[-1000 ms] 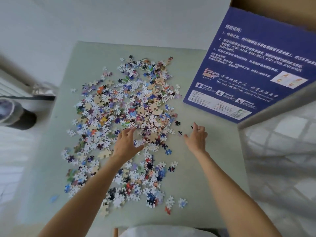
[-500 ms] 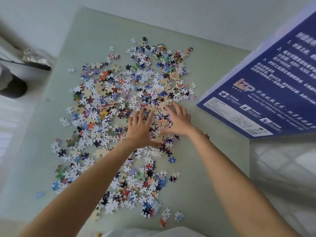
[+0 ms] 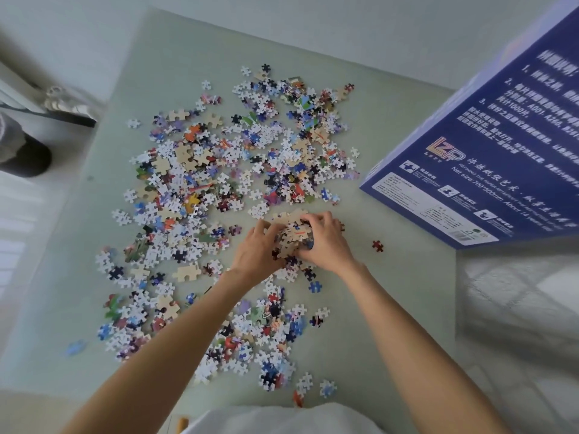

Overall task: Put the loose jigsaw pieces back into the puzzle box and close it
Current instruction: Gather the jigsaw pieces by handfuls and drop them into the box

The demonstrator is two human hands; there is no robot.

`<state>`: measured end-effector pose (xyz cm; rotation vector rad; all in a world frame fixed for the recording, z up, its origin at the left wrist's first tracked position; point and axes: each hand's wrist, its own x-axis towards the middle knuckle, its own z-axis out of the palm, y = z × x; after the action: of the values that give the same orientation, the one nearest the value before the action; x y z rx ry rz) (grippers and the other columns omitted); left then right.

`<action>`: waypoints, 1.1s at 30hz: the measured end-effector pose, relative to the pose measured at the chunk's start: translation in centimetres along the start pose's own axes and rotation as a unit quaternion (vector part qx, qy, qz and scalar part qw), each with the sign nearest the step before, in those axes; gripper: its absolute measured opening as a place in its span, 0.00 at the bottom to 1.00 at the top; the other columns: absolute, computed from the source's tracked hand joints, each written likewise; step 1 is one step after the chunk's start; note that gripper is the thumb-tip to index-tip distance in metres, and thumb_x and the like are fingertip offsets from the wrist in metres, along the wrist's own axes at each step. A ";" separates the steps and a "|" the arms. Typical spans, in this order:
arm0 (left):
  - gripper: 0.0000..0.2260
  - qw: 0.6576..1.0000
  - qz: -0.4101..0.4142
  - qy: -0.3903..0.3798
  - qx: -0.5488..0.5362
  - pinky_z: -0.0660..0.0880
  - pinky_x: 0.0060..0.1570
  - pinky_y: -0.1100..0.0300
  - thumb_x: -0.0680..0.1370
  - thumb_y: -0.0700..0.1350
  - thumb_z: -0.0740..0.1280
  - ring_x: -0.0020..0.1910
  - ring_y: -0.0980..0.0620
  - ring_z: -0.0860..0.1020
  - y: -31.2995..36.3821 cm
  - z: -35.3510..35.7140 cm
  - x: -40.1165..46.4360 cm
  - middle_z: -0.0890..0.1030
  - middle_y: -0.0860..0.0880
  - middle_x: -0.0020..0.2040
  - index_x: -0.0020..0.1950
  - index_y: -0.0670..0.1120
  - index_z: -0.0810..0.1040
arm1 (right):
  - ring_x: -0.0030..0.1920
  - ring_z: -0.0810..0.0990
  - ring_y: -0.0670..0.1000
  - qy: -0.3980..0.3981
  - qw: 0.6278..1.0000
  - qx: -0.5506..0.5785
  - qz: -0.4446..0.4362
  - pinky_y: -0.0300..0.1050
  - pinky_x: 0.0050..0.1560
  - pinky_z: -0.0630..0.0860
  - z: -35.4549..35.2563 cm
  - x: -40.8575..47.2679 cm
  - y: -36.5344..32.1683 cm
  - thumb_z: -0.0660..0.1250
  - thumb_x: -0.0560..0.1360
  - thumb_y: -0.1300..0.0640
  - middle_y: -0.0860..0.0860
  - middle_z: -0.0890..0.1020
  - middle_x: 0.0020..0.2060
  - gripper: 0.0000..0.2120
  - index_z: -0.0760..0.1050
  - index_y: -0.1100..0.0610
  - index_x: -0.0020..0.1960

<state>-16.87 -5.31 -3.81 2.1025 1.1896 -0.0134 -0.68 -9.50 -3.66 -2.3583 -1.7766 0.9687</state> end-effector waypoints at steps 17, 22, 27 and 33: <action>0.17 0.997 0.005 0.068 0.031 0.71 0.57 0.57 0.70 0.50 0.73 0.62 0.47 0.68 -0.4 0.2 0.2 0.69 0.47 0.64 0.57 0.48 0.77 | 0.57 0.72 0.54 0.020 0.997 -0.063 -0.039 0.45 0.51 0.74 -0.5 -0.3 -0.7 0.72 0.70 0.49 0.51 0.72 0.59 0.31 0.65 0.49 0.69; 0.14 0.996 0.053 0.046 0.063 0.71 0.57 0.61 0.73 0.42 0.69 0.62 0.50 0.70 -0.9 -0.2 1.3 0.73 0.51 0.65 0.58 0.48 0.76 | 0.51 0.77 0.52 0.066 0.993 -0.073 -0.060 0.43 0.49 0.76 -0.7 -0.8 -0.5 0.71 0.72 0.56 0.51 0.77 0.56 0.25 0.70 0.52 0.68; 0.27 0.995 0.034 -0.001 0.098 0.77 0.46 0.59 0.71 0.44 0.71 0.61 0.49 0.69 -0.3 -0.7 2.2 0.70 0.49 0.64 0.68 0.49 0.65 | 0.48 0.80 0.52 0.093 0.993 -0.051 -0.058 0.44 0.47 0.78 -0.7 -0.7 -0.4 0.68 0.75 0.57 0.52 0.80 0.53 0.19 0.73 0.53 0.65; 0.24 0.991 0.072 0.011 0.111 0.77 0.50 0.56 0.72 0.54 0.69 0.60 0.49 0.68 0.6 -0.3 3.1 0.71 0.49 0.63 0.66 0.52 0.70 | 0.47 0.81 0.53 0.095 0.993 -0.040 -0.063 0.45 0.48 0.76 -1.2 -0.6 -0.3 0.68 0.75 0.58 0.53 0.83 0.50 0.17 0.75 0.52 0.64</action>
<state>-14.76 -3.02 -4.30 2.3841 1.0883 -0.0593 -0.43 -9.47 -2.28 -2.2619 -1.8942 0.6451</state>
